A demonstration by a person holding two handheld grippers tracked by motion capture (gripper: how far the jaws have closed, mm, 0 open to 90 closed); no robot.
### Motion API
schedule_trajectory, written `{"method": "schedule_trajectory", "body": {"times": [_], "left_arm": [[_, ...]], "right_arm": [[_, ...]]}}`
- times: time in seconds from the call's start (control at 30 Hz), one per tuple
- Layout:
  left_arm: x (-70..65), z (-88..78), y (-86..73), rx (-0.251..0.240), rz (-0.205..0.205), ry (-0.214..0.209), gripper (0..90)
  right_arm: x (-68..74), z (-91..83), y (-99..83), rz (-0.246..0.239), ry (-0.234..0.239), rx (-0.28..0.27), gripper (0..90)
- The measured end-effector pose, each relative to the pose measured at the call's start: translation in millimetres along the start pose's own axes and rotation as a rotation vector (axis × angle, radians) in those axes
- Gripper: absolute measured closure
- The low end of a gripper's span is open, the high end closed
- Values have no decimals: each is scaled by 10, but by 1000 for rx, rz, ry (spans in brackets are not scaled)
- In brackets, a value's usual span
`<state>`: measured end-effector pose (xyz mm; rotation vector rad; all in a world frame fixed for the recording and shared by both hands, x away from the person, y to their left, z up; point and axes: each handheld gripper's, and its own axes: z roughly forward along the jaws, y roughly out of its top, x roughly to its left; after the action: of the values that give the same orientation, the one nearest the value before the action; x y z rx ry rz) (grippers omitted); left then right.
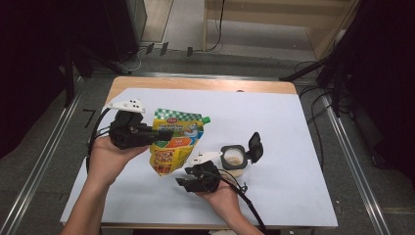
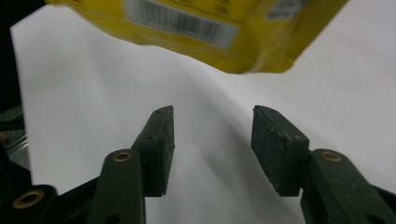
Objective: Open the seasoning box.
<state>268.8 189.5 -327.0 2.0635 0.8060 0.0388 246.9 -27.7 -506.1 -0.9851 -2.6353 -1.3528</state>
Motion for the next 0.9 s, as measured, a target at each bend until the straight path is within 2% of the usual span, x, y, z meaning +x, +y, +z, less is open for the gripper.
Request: {"method": "schedule_trajectory", "body": {"times": [0.07, 0.23, 0.5, 0.83, 0.9], "left_arm": [[-28, -14, 11, -1, 2, -10, 879], [-83, -48, 32, -8, 3, -19, 879], [-109, -91, 42, -21, -10, -32, 879], [-122, -98, 52, -34, -28, -63, 879], [-114, -99, 50, -35, -34, -58, 879]], "right_arm": [[-20, 38, 5, 37, -4, 7, 548], [-44, 84, 8, 67, -29, -29, 605], [-34, 63, 16, 52, -81, -126, 670], [47, 73, 2, 28, -88, -202, 702], [71, 73, 1, 19, -85, -211, 700]]}}
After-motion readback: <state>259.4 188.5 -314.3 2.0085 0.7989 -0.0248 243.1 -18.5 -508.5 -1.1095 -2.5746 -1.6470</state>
